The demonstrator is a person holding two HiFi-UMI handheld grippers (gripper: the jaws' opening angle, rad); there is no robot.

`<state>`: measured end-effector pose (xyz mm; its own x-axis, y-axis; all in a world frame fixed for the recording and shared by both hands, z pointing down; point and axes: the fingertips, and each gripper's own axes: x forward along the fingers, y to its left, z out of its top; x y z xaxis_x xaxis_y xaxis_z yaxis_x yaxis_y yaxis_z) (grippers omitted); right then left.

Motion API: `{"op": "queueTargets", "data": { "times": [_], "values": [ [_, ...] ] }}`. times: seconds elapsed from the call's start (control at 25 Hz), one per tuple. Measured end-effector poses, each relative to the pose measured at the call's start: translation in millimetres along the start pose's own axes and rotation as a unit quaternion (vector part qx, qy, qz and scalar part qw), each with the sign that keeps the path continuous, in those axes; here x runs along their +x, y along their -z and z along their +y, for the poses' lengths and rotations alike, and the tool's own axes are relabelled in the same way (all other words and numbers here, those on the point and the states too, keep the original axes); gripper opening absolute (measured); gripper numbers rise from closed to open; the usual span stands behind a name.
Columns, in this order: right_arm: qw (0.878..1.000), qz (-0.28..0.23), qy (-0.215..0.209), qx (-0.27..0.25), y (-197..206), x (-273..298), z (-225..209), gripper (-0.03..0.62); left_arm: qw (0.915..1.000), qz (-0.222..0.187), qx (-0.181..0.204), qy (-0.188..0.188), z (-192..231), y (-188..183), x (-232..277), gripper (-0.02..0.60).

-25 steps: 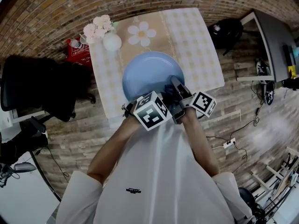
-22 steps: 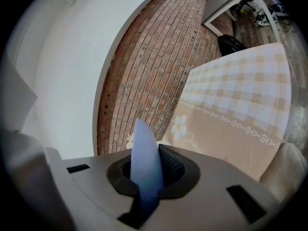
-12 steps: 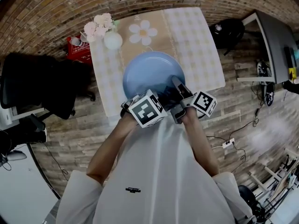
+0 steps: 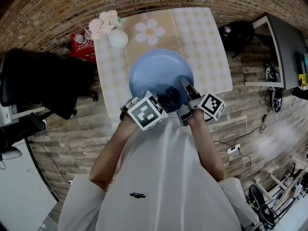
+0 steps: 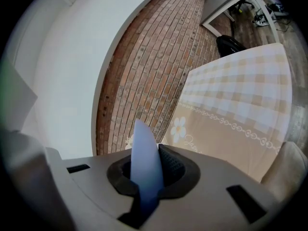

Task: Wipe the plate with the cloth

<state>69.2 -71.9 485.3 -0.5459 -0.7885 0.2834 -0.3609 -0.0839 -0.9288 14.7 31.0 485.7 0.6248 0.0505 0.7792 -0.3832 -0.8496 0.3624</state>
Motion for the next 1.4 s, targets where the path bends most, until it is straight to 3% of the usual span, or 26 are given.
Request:
{"op": "queueTargets", "data": {
  "times": [0.56,0.92,1.12,1.4],
  "values": [
    [1.0,-0.003,0.001,0.006,-13.6,-8.1,-3.7,0.058,0.9958,-0.004,-0.006,-0.092,47.9,2.7,-20.5,0.061],
    [1.0,-0.003,-0.005,0.01,-14.9,-10.4,-4.5,0.058,0.9895,-0.002,-0.016,-0.144,92.1,6.5,-39.5,0.061],
    [1.0,0.002,-0.014,0.006,-14.3,-14.5,-0.1,0.058,0.9817,0.0,-0.008,-0.19,116.4,1.3,-52.0,0.061],
    [1.0,0.003,-0.02,0.007,-11.1,-21.7,2.8,0.058,0.9778,-0.005,-0.003,-0.21,133.0,-13.1,-57.8,0.061]
  ]
}}
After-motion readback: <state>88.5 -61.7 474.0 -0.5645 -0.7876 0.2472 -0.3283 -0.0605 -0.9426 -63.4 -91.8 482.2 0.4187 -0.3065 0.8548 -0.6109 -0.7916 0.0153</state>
